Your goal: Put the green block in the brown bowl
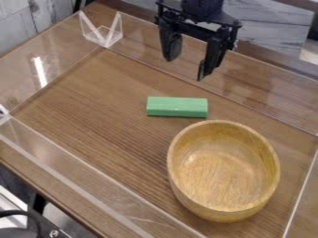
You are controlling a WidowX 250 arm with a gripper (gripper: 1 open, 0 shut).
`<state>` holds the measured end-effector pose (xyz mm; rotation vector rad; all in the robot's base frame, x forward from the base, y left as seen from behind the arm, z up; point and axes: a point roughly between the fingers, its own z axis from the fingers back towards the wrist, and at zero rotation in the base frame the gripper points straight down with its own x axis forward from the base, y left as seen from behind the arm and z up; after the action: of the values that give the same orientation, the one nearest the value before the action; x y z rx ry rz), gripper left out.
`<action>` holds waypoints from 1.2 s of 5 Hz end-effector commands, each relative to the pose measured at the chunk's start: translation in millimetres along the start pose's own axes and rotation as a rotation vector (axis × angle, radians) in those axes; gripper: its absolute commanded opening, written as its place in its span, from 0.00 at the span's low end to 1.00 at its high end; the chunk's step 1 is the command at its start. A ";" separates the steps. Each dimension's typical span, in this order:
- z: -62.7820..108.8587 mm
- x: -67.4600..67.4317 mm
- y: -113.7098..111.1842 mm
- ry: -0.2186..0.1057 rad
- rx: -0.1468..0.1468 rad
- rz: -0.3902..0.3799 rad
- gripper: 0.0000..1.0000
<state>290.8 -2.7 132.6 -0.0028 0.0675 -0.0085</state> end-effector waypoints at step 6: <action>-71.6 -37.9 -7.5 -0.017 0.075 -0.659 1.00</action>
<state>244.1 -8.5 58.5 0.0441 0.0719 -0.6661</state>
